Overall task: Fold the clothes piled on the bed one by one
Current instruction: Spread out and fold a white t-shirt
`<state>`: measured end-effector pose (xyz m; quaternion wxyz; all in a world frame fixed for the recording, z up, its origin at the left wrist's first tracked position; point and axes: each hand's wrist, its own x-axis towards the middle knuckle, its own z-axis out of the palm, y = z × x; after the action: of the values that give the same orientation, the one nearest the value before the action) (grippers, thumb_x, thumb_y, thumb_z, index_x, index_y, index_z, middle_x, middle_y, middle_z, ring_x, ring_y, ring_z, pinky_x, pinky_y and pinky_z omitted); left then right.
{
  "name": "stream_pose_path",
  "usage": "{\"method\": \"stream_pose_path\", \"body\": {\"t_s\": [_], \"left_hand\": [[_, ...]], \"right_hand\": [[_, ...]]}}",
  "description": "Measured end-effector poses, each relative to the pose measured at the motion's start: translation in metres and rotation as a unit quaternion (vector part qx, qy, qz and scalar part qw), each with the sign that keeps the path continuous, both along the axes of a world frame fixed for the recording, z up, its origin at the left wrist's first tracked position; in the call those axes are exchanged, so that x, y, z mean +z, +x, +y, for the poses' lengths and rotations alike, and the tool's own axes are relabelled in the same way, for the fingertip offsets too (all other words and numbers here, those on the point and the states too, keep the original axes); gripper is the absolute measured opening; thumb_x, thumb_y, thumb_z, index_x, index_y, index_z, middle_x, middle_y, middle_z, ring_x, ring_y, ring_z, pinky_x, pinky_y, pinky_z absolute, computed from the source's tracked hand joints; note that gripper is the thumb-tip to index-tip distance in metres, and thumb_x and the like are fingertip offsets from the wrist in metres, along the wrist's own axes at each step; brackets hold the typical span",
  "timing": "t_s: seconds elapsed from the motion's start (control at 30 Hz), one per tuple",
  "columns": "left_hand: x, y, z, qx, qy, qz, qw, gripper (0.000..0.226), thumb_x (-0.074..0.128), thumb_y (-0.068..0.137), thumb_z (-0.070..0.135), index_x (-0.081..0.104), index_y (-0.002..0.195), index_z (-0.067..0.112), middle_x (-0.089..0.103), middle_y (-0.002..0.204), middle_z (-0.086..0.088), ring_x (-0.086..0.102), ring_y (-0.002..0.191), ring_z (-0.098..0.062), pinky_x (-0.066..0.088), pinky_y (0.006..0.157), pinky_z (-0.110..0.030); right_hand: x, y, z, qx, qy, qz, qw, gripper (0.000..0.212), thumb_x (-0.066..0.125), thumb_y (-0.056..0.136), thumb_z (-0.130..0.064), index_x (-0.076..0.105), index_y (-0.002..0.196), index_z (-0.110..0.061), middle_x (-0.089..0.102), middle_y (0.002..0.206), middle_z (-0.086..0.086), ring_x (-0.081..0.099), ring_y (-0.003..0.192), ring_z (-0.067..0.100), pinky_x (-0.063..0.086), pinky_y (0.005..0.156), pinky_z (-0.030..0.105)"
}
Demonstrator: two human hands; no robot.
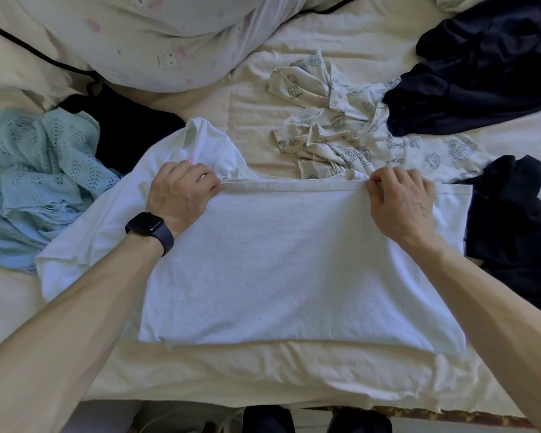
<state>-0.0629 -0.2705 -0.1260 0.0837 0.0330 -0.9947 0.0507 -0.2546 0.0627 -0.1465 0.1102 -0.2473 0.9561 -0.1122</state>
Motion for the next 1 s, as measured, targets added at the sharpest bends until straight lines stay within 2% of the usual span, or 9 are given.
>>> {"method": "stream_pose_path", "body": {"t_s": [0.07, 0.13, 0.23, 0.37, 0.57, 0.7, 0.8, 0.87, 1.0], "left_hand": [[0.005, -0.003, 0.000, 0.022, -0.027, -0.004, 0.999, 0.033, 0.058, 0.102, 0.023, 0.062, 0.071, 0.014, 0.062, 0.069, -0.001, 0.057, 0.058, -0.024, 0.043, 0.058, -0.035], [0.008, -0.006, -0.001, 0.070, 0.024, -0.037, 0.997, 0.030, 0.059, 0.102, 0.025, 0.061, 0.074, 0.012, 0.059, 0.066, -0.003, 0.054, 0.058, -0.027, 0.039, 0.058, -0.037], [0.004, -0.015, 0.001, 0.141, 0.116, -0.108, 0.977, 0.025, 0.055, 0.100, 0.026, 0.059, 0.082, 0.010, 0.060, 0.072, -0.007, 0.053, 0.073, -0.032, 0.030, 0.068, -0.037], [0.000, -0.030, 0.003, 0.172, 0.166, -0.182, 0.954, 0.014, 0.053, 0.093, 0.028, 0.062, 0.093, 0.017, 0.055, 0.082, 0.001, 0.051, 0.090, -0.030, 0.034, 0.078, -0.038], [0.010, -0.030, -0.016, 0.135, 0.103, -0.290, 0.942, 0.022, 0.054, 0.089, 0.046, 0.059, 0.100, 0.028, 0.062, 0.095, 0.004, 0.051, 0.099, -0.024, 0.029, 0.086, -0.037], [0.017, -0.027, -0.019, 0.163, 0.130, -0.269, 0.940, 0.022, 0.059, 0.088, 0.049, 0.060, 0.090, 0.028, 0.055, 0.086, 0.007, 0.052, 0.096, -0.024, 0.031, 0.084, -0.037], [0.021, -0.018, -0.018, 0.171, 0.154, -0.255, 0.939, 0.020, 0.059, 0.091, 0.045, 0.062, 0.098, 0.027, 0.063, 0.090, 0.008, 0.056, 0.094, -0.024, 0.033, 0.085, -0.038], [0.024, -0.013, -0.017, 0.175, 0.127, -0.245, 0.945, 0.021, 0.059, 0.094, 0.043, 0.065, 0.102, 0.025, 0.068, 0.095, 0.003, 0.059, 0.094, -0.027, 0.033, 0.086, -0.039], [0.028, -0.009, -0.015, 0.166, 0.066, -0.176, 0.968, 0.027, 0.060, 0.097, 0.038, 0.072, 0.088, 0.016, 0.069, 0.080, -0.010, 0.062, 0.080, -0.035, 0.035, 0.080, -0.042]], "right_hand": [[-0.001, 0.000, 0.001, -0.003, -0.009, 0.003, 1.000, 0.020, 0.050, 0.105, -0.028, 0.062, 0.106, -0.011, 0.065, 0.105, 0.009, 0.052, 0.103, 0.036, 0.030, 0.094, 0.044], [-0.002, -0.001, 0.003, -0.008, -0.024, 0.006, 1.000, 0.019, 0.048, 0.106, -0.027, 0.060, 0.104, -0.012, 0.065, 0.102, 0.008, 0.052, 0.100, 0.035, 0.030, 0.092, 0.043], [-0.003, -0.004, 0.001, -0.009, -0.021, 0.012, 1.000, 0.020, 0.047, 0.106, -0.029, 0.060, 0.106, -0.013, 0.066, 0.101, 0.007, 0.053, 0.100, 0.035, 0.031, 0.091, 0.044], [-0.002, -0.010, -0.005, 0.019, 0.008, 0.010, 1.000, 0.018, 0.052, 0.101, -0.032, 0.061, 0.104, -0.016, 0.065, 0.100, 0.006, 0.053, 0.100, 0.035, 0.034, 0.090, 0.045], [0.010, -0.012, 0.014, 0.042, 0.077, 0.012, 0.996, 0.034, 0.066, 0.089, -0.038, 0.063, 0.114, -0.015, 0.064, 0.108, 0.012, 0.053, 0.105, 0.038, 0.034, 0.094, 0.047], [0.013, -0.010, 0.024, 0.019, 0.045, 0.021, 0.999, 0.034, 0.061, 0.091, -0.040, 0.066, 0.114, -0.016, 0.062, 0.107, 0.012, 0.050, 0.105, 0.036, 0.030, 0.096, 0.046], [0.013, -0.010, 0.028, 0.008, 0.007, 0.037, 0.999, 0.028, 0.053, 0.094, -0.034, 0.067, 0.107, -0.014, 0.063, 0.102, 0.012, 0.050, 0.103, 0.036, 0.029, 0.095, 0.045], [0.012, -0.012, 0.029, 0.005, -0.010, 0.044, 0.999, 0.020, 0.054, 0.099, -0.028, 0.066, 0.106, -0.013, 0.063, 0.101, 0.012, 0.050, 0.102, 0.036, 0.029, 0.096, 0.045], [0.007, -0.012, 0.028, 0.004, -0.039, 0.056, 0.998, 0.017, 0.051, 0.102, -0.024, 0.062, 0.108, -0.012, 0.061, 0.101, 0.014, 0.051, 0.101, 0.037, 0.028, 0.096, 0.047]]}}
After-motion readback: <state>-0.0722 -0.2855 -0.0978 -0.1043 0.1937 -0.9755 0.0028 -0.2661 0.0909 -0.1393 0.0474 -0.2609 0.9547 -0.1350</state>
